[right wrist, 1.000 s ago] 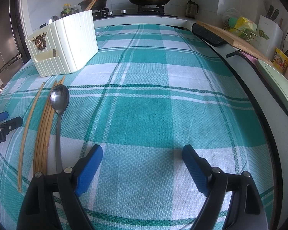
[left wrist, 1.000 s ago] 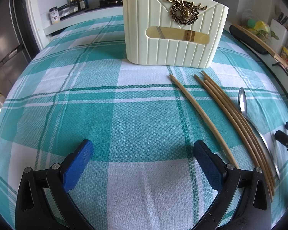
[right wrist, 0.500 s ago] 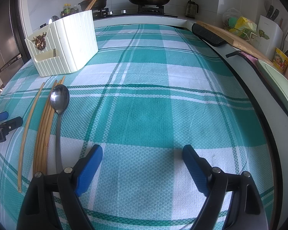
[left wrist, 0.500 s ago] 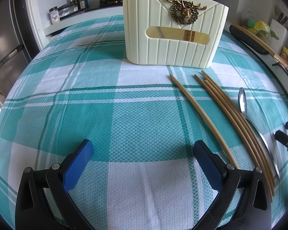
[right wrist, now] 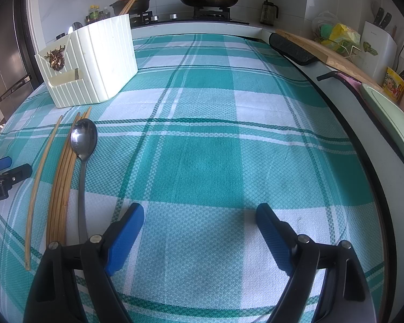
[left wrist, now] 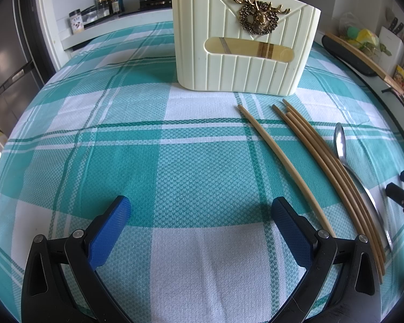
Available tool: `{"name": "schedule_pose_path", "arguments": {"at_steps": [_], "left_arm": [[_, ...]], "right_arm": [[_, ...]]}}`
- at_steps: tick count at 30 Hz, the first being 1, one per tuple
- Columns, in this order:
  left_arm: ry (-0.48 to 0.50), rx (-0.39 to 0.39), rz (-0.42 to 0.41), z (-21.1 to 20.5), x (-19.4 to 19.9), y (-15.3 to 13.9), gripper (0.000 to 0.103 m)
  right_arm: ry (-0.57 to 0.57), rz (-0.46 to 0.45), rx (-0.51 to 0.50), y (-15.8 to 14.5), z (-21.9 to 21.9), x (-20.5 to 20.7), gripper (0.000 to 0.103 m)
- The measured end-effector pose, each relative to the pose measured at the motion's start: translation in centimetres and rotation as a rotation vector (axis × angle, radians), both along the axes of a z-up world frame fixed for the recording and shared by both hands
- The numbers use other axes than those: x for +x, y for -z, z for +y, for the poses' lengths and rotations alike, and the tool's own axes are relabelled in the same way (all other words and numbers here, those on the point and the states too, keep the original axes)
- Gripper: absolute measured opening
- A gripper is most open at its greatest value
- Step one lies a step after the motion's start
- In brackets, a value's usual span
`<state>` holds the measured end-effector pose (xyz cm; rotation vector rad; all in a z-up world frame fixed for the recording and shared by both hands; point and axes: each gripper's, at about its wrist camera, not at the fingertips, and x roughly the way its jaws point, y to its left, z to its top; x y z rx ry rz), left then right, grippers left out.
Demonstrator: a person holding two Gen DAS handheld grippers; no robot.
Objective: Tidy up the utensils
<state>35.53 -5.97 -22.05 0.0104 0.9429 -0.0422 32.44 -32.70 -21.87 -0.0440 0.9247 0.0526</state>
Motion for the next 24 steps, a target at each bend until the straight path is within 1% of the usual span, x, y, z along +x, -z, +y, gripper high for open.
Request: {"name": "schedule_pose_path", "arguments": {"at_steps": [7, 9, 10, 12, 13, 15, 16, 17, 18, 20, 21, 24], "left_arm": [[0.003, -0.01, 0.002, 0.1, 0.0, 0.0, 0.103], [0.028, -0.025, 0.014, 0.4, 0.0, -0.2, 0.103], [0.012, -0.055, 0.01, 0.8, -0.3, -0.3, 0.103], [-0.022, -0.158, 0.0, 1.4, -1.1, -0.8, 0.103], [-0.029, -0.222, 0.002, 1.4, -1.5, -1.0, 0.103], [-0.016, -0.307, 0.023, 0.7, -1.8, -1.3, 0.103], [-0.003, -0.325, 0.036, -0.1, -1.8, -1.4, 0.103], [0.014, -0.313, 0.046, -1.2, -1.8, -1.4, 0.103], [0.024, -0.284, 0.052, -2.1, -1.7, -1.4, 0.103], [0.032, -0.174, 0.054, -4.2, -1.4, -1.0, 0.103], [0.031, -0.102, 0.043, -5.2, -1.3, -0.8, 0.103], [0.047, 0.008, 0.036, -6.5, -1.3, -0.3, 0.103]], "right_arm": [[0.0, 0.0, 0.0, 0.0, 0.0, 0.0, 0.087], [0.0, 0.0, 0.0, 0.0, 0.0, 0.0, 0.087], [0.0, 0.0, 0.0, 0.0, 0.0, 0.0, 0.087], [0.0, 0.0, 0.0, 0.0, 0.0, 0.0, 0.087], [0.0, 0.001, 0.0, 0.0, 0.0, 0.0, 0.087], [0.0, 0.0, 0.0, 0.0, 0.0, 0.0, 0.087], [0.0, 0.0, 0.001, 0.0, 0.0, 0.0, 0.087], [0.0, 0.0, 0.001, 0.0, 0.0, 0.0, 0.087], [0.0, 0.0, 0.0, 0.0, 0.0, 0.0, 0.087], [0.0, 0.0, 0.001, 0.0, 0.0, 0.0, 0.087], [0.0, 0.001, 0.001, 0.0, 0.0, 0.0, 0.087], [0.0, 0.001, 0.001, 0.0, 0.0, 0.0, 0.087]]}}
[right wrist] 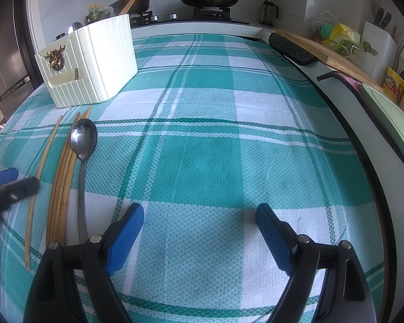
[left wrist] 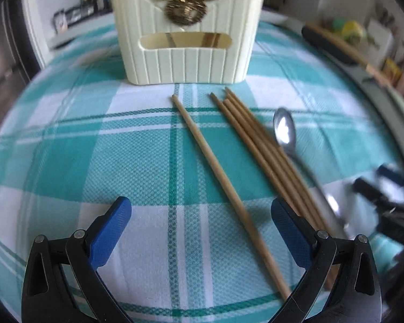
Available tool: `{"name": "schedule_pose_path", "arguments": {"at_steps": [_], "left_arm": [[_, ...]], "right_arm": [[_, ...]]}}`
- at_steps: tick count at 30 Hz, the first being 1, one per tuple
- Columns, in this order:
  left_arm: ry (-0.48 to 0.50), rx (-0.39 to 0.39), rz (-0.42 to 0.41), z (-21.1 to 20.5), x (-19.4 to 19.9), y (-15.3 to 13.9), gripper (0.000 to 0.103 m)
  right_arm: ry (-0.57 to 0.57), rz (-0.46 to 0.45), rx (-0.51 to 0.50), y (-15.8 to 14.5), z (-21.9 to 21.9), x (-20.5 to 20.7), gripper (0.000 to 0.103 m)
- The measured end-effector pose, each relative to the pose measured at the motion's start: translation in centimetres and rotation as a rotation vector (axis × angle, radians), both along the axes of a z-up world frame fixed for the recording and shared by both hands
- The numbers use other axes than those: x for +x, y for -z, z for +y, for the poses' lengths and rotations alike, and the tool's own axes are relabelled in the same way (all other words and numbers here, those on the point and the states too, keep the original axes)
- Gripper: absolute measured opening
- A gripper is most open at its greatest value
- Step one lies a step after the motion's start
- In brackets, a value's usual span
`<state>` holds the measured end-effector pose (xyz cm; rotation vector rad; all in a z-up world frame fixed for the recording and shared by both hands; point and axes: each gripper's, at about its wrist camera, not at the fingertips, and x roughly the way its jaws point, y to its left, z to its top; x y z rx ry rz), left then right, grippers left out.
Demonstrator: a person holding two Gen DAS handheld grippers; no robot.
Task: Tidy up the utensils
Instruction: 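Grasp the steel spoon with the right tool while the left tool grasps a chopstick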
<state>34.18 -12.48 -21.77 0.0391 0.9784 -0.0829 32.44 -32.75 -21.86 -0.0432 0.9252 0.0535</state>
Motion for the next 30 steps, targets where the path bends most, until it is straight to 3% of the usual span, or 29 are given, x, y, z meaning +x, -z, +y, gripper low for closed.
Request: {"name": "schedule_pose_path", "arguments": {"at_steps": [6, 9, 12, 14, 16, 17, 18, 19, 22, 23, 25, 28, 30], "left_arm": [[0.048, 0.013, 0.013, 1.5, 0.1, 0.0, 0.103], [0.076, 0.016, 0.032, 2.7, -0.6, -0.1, 0.103], [0.081, 0.011, 0.05, 3.3, -1.1, -0.2, 0.103], [0.082, 0.016, 0.05, 2.8, -1.3, -0.2, 0.102], [0.104, 0.029, 0.042, 2.0, -1.7, -0.2, 0.1], [0.116, 0.043, 0.028, 1.7, -2.0, -0.3, 0.099], [0.126, 0.057, 0.015, 1.4, -2.3, -0.4, 0.097], [0.136, 0.066, 0.008, 1.4, -2.5, -0.4, 0.095], [0.154, 0.061, 0.008, 2.0, -2.5, -0.6, 0.088], [0.151, 0.056, 0.013, 2.5, -2.4, -0.7, 0.087], [0.141, 0.049, 0.022, 3.7, -2.3, -0.8, 0.085], [0.132, 0.062, 0.03, 5.7, -2.3, -0.7, 0.086], [0.125, 0.07, 0.034, 7.5, -2.5, -0.7, 0.086]], "right_arm": [[-0.003, 0.002, 0.002, -0.1, 0.0, 0.1, 0.088], [-0.032, 0.071, 0.02, -0.8, 0.2, 0.8, 0.088], [-0.176, 0.03, 0.164, -3.1, 1.8, -0.1, 0.087], [-0.246, 0.05, 0.158, -3.5, 3.8, -0.1, 0.086], [-0.289, 0.092, 0.098, -3.0, 5.6, 0.5, 0.071], [-0.308, 0.123, 0.064, -2.4, 6.4, 0.8, 0.052], [-0.322, 0.151, 0.049, -1.9, 6.9, 1.1, 0.039], [-0.341, 0.181, 0.046, -1.4, 7.4, 1.3, 0.036], [-0.368, 0.157, -0.026, -1.4, 8.3, 0.8, 0.03], [-0.364, 0.153, -0.048, -1.4, 8.4, 0.7, 0.021], [-0.323, 0.154, -0.054, -1.4, 7.7, 0.5, 0.012], [-0.2, 0.16, -0.084, -1.5, 5.5, 0.1, 0.013], [-0.175, 0.17, -0.096, -1.7, 4.5, -0.9, 0.012]]}}
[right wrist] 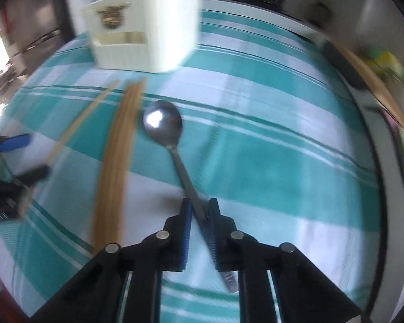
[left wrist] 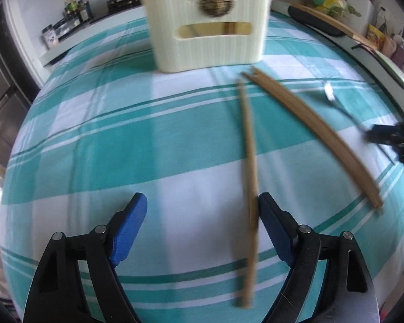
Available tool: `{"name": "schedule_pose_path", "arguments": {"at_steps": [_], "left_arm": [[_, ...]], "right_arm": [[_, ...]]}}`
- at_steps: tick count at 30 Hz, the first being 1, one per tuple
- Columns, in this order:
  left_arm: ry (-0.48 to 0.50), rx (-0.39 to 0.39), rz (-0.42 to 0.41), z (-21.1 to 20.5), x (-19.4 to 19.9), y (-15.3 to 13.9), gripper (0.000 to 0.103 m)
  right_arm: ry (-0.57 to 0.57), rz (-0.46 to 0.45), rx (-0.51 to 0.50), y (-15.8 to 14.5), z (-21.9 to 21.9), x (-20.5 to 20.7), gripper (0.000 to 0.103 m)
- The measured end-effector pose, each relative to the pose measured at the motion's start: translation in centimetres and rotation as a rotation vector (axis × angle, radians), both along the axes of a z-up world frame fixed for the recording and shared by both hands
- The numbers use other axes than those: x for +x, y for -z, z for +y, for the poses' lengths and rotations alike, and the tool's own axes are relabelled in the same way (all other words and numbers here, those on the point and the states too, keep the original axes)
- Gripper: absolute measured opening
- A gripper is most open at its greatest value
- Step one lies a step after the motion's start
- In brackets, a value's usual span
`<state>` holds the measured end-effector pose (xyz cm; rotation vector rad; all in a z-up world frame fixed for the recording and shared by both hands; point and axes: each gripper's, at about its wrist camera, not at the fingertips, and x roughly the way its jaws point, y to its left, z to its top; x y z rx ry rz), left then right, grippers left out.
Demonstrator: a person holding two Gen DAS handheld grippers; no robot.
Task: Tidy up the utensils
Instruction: 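Grasp the steel spoon with the right tool while the left tool grasps a chopstick, then lift the spoon and chopstick and carry both over the cream caddy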
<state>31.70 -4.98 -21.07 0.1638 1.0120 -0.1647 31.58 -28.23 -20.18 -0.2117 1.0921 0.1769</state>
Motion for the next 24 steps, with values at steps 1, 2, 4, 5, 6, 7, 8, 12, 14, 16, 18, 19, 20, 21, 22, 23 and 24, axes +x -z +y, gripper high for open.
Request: {"name": "schedule_pose_path", "arguments": {"at_steps": [1, 2, 4, 5, 6, 7, 8, 12, 14, 16, 18, 19, 20, 21, 22, 23, 24], "left_arm": [[-0.007, -0.009, 0.006, 0.9, 0.1, 0.0, 0.087], [-0.01, -0.022, 0.014, 1.6, 0.1, 0.1, 0.087], [0.008, -0.059, 0.03, 2.6, 0.4, 0.2, 0.088], [0.021, -0.063, 0.034, 2.6, 0.4, 0.2, 0.089], [0.046, -0.061, 0.044, 2.5, 0.5, 0.3, 0.092], [0.068, -0.055, 0.053, 2.3, 0.6, 0.3, 0.094], [0.103, -0.047, 0.064, 1.9, 0.8, 0.3, 0.094], [0.239, -0.022, 0.097, -0.4, 2.1, 0.1, 0.094], [0.269, -0.003, 0.1, -1.6, 3.3, 0.1, 0.093], [0.284, -0.001, 0.109, -2.7, 4.9, 0.0, 0.086], [0.293, -0.009, 0.122, -3.8, 6.3, -0.1, 0.078], [0.294, -0.004, 0.124, -4.4, 7.1, -0.2, 0.074], [0.295, 0.004, 0.124, -4.9, 7.8, -0.2, 0.071], [0.296, 0.003, 0.126, -5.4, 8.2, -0.2, 0.066], [0.295, -0.004, 0.129, -5.9, 8.8, -0.3, 0.06], [0.294, -0.006, 0.126, -6.5, 9.3, -0.4, 0.056], [0.299, -0.008, 0.121, -6.9, 9.6, -0.4, 0.042]], "right_arm": [[0.001, 0.008, -0.005, -0.1, -0.3, -0.6, 0.012], [-0.003, 0.014, -0.002, -0.2, -0.7, -1.0, 0.012], [-0.022, 0.02, 0.018, -0.3, -0.9, -1.4, 0.014], [-0.031, 0.023, 0.021, -0.2, -0.9, -1.5, 0.022], [-0.037, 0.02, 0.019, -0.2, -1.2, -1.6, 0.035], [-0.052, 0.007, 0.013, -0.2, -1.1, -1.8, 0.04], [-0.073, 0.0, 0.011, -0.1, -1.1, -1.9, 0.047], [-0.152, -0.021, 0.0, 0.0, 0.0, -0.6, 0.048], [-0.171, -0.02, 0.007, 0.0, 0.4, 0.3, 0.048], [-0.185, -0.018, 0.013, 0.2, 0.8, 1.6, 0.048], [-0.195, -0.021, 0.013, 0.3, 1.3, 2.7, 0.048], [-0.2, -0.024, 0.016, 0.3, 1.6, 3.3, 0.048], [-0.204, -0.028, 0.023, 0.3, 2.0, 3.9, 0.048], [-0.205, -0.032, 0.028, 0.3, 2.2, 4.4, 0.048], [-0.206, -0.037, 0.031, 0.5, 2.6, 5.1, 0.048], [-0.206, -0.046, 0.044, 0.5, 2.9, 5.8, 0.048], [-0.203, -0.057, 0.063, 0.6, 3.1, 6.3, 0.048]]}}
